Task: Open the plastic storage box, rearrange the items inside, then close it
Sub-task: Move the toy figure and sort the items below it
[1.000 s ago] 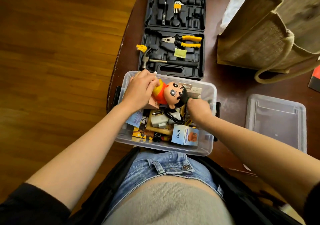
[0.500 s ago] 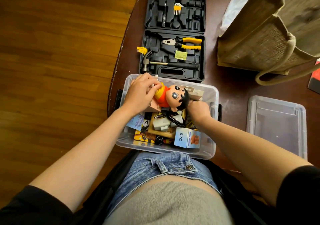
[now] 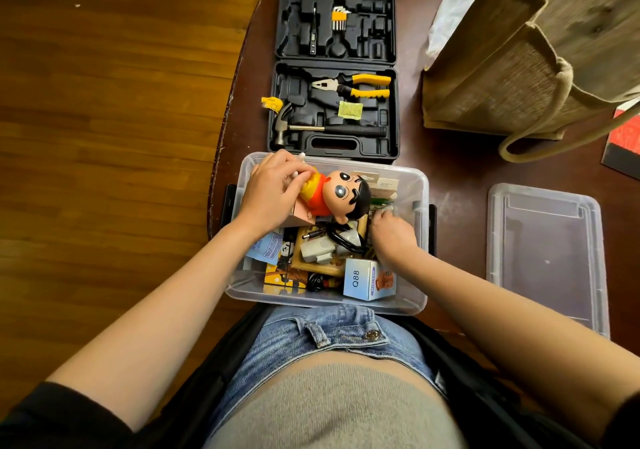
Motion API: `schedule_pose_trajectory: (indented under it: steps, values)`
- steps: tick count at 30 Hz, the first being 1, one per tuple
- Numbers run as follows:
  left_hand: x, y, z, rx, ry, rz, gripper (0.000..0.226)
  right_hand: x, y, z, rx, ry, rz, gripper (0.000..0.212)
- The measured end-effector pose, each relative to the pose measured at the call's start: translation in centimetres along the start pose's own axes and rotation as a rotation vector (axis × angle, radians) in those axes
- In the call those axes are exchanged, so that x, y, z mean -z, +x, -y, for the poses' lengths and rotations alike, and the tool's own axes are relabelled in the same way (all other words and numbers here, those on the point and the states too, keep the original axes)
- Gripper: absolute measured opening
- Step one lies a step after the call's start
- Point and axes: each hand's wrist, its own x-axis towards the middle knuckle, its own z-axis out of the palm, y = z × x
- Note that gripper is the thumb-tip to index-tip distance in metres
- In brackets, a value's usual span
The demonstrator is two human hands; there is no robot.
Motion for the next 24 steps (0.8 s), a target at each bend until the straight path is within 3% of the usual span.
schedule_pose_trajectory:
  steps: [6,11,18,24]
  values:
    - [0.1,-0.2,0.0,-0.001,-0.004,0.001,0.018,0.7,1.1,0.4,-0.094,0.103,-0.070,0.023]
    - [-0.1,-0.2,-0.1,0.009,-0.007,-0.013,0.018,1.6,1.7,0.7,-0.196,0.238,-0.086,0.020]
    - [-0.3,-0.1,0.1,0.006,-0.019,-0.024,0.019,2.0,0.6,0.3,-0.160,0.226,-0.046,0.016]
    - [-0.4,-0.2,0.2,-0.011,-0.020,-0.035,0.018,1.3,-0.2,0.1,-0.003,0.028,0.005,0.059]
